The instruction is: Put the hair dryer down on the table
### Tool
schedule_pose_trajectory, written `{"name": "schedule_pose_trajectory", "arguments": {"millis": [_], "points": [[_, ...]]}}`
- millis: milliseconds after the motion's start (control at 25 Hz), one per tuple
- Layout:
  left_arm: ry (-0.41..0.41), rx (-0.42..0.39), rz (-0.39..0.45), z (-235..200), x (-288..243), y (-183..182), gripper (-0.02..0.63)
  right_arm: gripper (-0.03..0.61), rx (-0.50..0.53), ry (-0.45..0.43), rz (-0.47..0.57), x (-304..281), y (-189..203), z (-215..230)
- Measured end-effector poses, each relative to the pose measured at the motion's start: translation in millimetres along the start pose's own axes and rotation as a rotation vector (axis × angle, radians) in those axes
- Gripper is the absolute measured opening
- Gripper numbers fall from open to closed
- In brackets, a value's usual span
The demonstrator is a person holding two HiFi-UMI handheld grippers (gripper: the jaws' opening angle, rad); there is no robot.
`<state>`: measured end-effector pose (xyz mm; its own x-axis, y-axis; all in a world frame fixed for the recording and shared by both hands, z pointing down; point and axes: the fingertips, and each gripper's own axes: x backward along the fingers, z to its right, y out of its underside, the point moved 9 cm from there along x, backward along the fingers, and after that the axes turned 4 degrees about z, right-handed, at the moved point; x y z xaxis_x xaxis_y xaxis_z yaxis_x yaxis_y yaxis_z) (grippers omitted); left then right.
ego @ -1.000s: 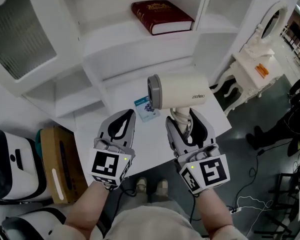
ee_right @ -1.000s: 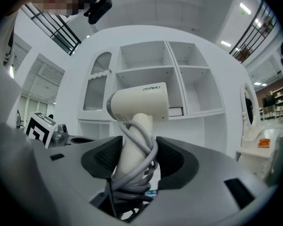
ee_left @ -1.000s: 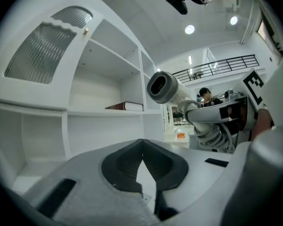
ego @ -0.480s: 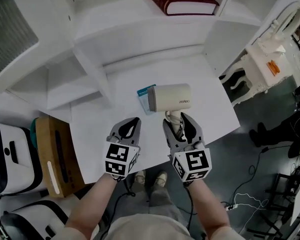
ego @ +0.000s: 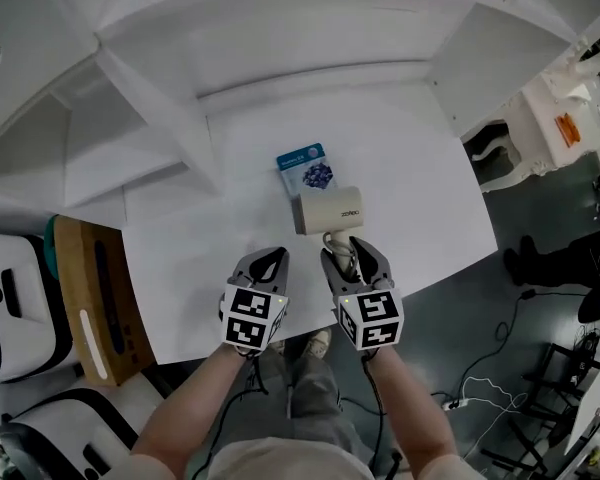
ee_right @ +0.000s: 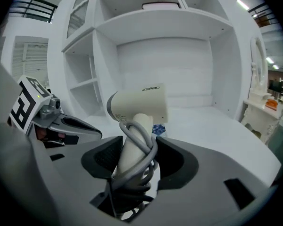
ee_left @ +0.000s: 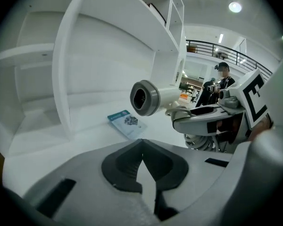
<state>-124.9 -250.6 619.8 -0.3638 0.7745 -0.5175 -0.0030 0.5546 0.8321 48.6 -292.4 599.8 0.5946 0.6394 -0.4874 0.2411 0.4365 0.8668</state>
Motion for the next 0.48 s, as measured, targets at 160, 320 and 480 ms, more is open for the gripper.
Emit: {"name": "schedule_pose_trajectory", "arguments": {"millis": [160, 320, 480], "points": [[-0.001, 0.038, -0.056, -4.9, -13.4, 27.2, 0.012, 0.229, -0.001, -0.005, -0.108, -17.9, 41.5, 4.9], [-0.002, 0.071, -0.112, -9.1, -20.8, 44.3, 0.012, 0.229, -0.032, -0.008, -0.184, -24.9, 68.0, 5.2], [-0.013, 0.098, -0.14, -12.8, -24.2, 53.0, 0.012, 0.229, -0.071, -0.014, -0.237, -28.8, 76.7, 4.6]]}}
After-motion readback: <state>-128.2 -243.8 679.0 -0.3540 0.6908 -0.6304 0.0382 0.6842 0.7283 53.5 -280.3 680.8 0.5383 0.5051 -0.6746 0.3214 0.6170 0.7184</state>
